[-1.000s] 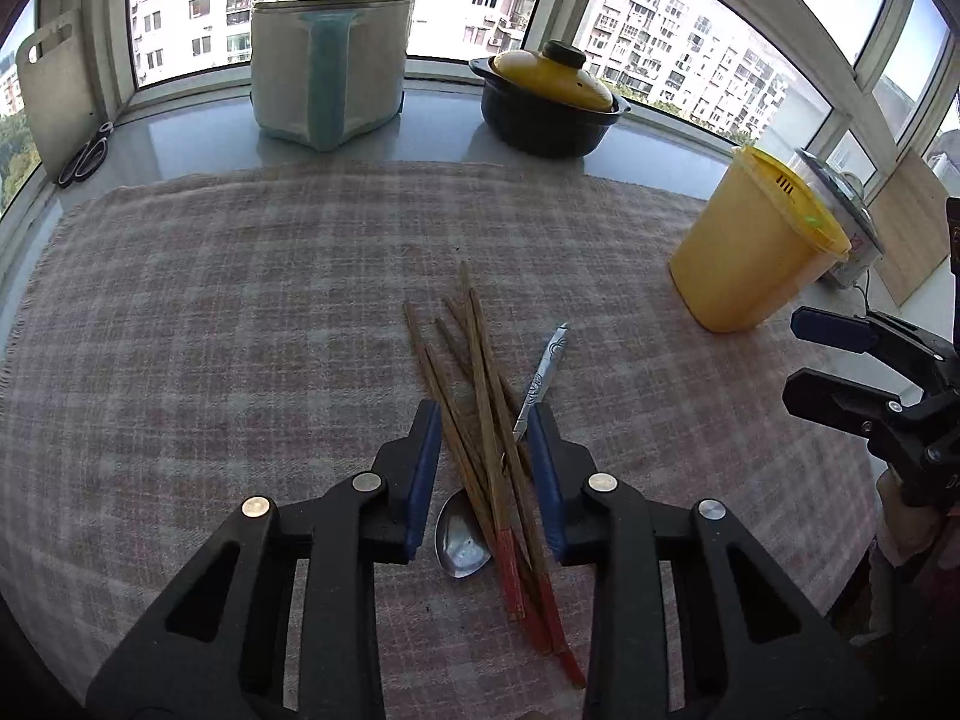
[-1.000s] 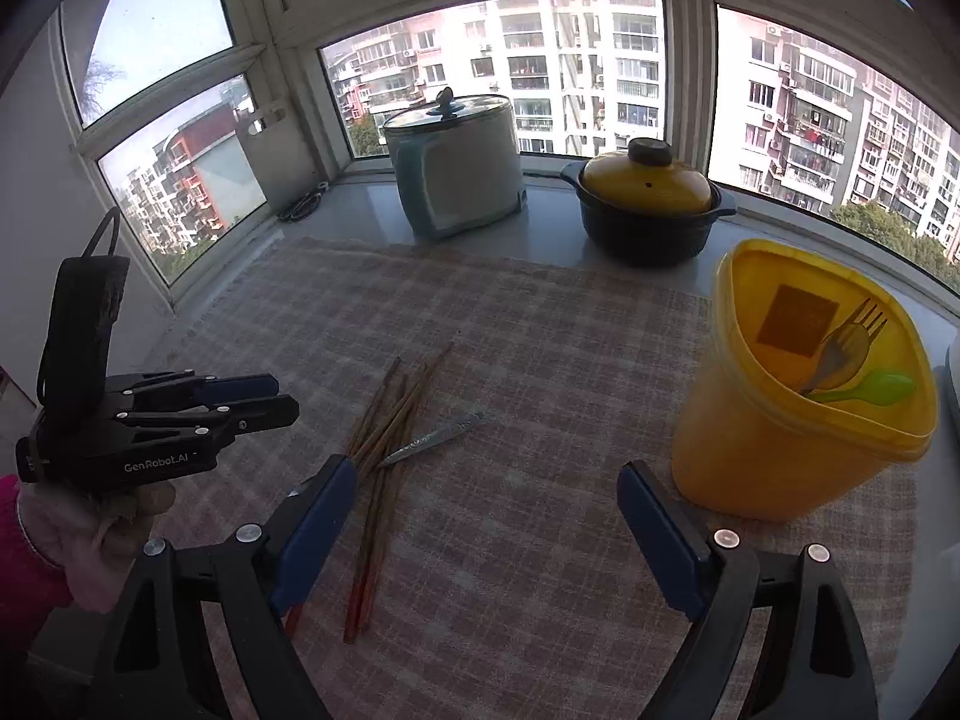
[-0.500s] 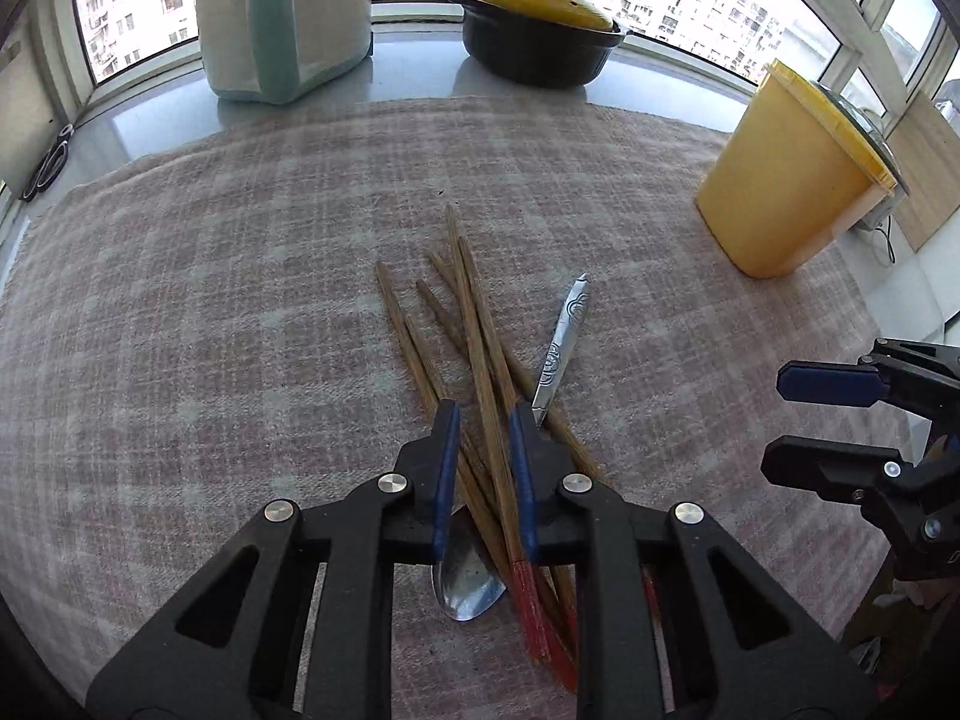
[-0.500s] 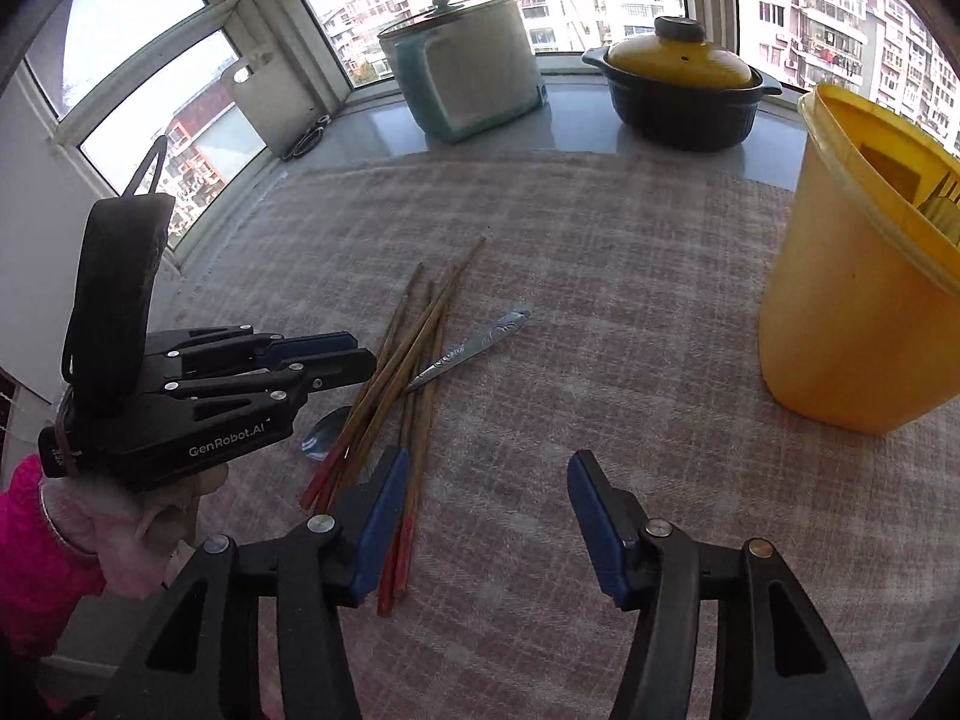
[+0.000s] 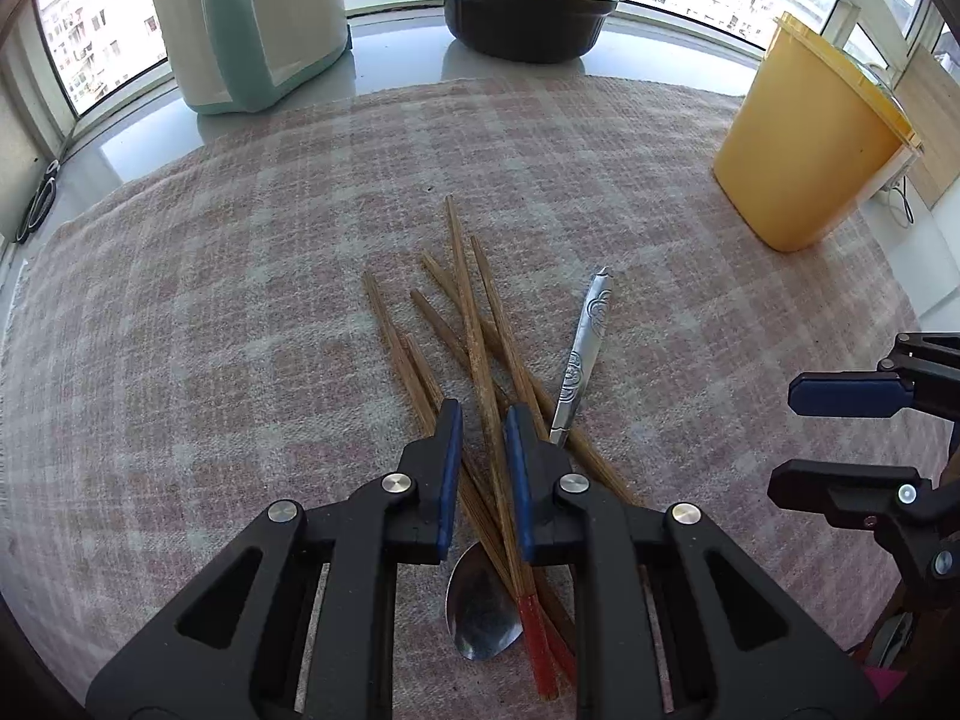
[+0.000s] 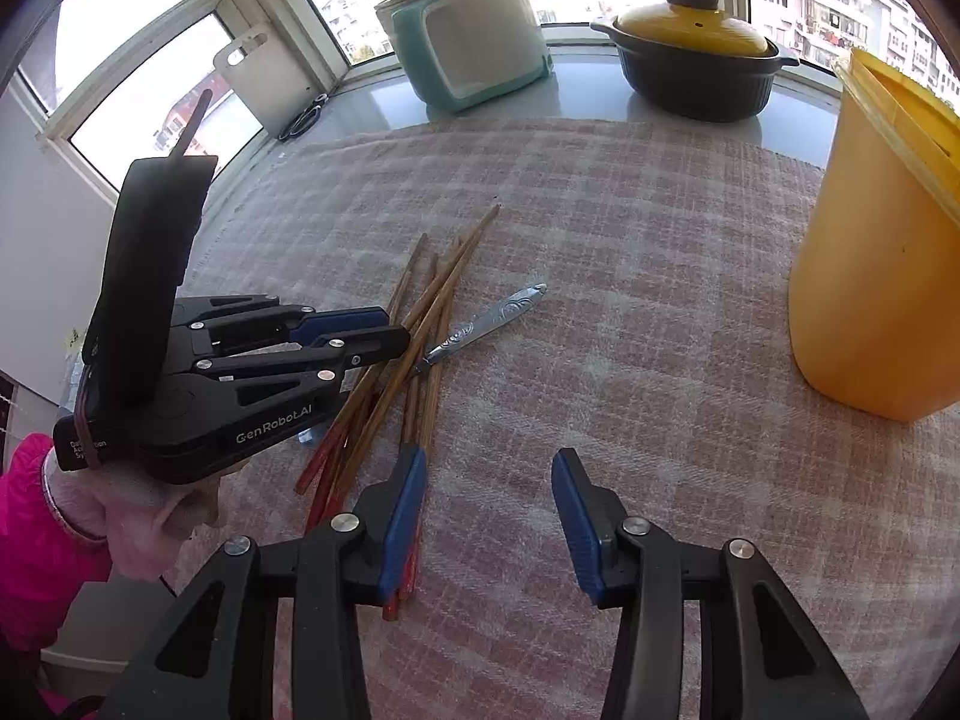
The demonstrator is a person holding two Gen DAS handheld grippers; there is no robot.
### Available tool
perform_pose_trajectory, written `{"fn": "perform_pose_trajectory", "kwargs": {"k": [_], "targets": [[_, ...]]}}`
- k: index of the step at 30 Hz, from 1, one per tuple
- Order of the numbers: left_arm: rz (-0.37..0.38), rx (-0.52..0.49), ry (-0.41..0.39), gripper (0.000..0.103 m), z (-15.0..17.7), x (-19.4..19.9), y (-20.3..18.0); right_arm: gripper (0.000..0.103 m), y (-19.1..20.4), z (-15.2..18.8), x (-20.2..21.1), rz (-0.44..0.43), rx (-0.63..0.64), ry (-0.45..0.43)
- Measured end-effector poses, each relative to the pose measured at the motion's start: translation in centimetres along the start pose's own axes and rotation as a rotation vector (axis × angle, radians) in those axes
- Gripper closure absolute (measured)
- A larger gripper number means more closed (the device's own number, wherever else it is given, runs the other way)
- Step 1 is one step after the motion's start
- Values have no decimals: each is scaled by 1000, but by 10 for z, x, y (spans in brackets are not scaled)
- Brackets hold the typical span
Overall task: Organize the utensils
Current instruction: 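Close the left gripper on a chopstick while the right gripper closes on another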
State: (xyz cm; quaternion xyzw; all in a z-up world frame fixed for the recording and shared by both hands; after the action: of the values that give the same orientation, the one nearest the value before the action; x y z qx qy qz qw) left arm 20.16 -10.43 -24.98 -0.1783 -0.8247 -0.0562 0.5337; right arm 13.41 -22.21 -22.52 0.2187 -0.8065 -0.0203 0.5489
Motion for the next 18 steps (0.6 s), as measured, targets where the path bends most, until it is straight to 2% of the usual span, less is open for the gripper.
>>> {"fn": "perform_pose_trajectory", "kwargs": {"k": [3, 8, 18], "targets": [[12, 11, 6, 89, -2, -3, 2, 57, -2, 0, -3, -2, -7, 6], [27, 58, 11, 98, -1, -1, 11, 59, -3, -1, -10, -7, -15, 23], [60, 170, -15, 98, 6, 7, 34, 65, 5, -9, -35, -33, -8, 83]]}}
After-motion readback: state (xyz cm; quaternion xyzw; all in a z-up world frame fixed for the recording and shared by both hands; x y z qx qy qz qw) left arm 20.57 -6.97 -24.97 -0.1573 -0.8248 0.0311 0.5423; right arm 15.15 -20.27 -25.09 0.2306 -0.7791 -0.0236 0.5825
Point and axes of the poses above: each gripper's, at about its wrist camera, not at the fingertips, and x roughly against the way its jaws point, y to its left, z to its underside, the point moved 5 cm from there along -x, roughly the way its jaws point, and after that the axes turned 2 degrees about x, right-handed, at the moved point
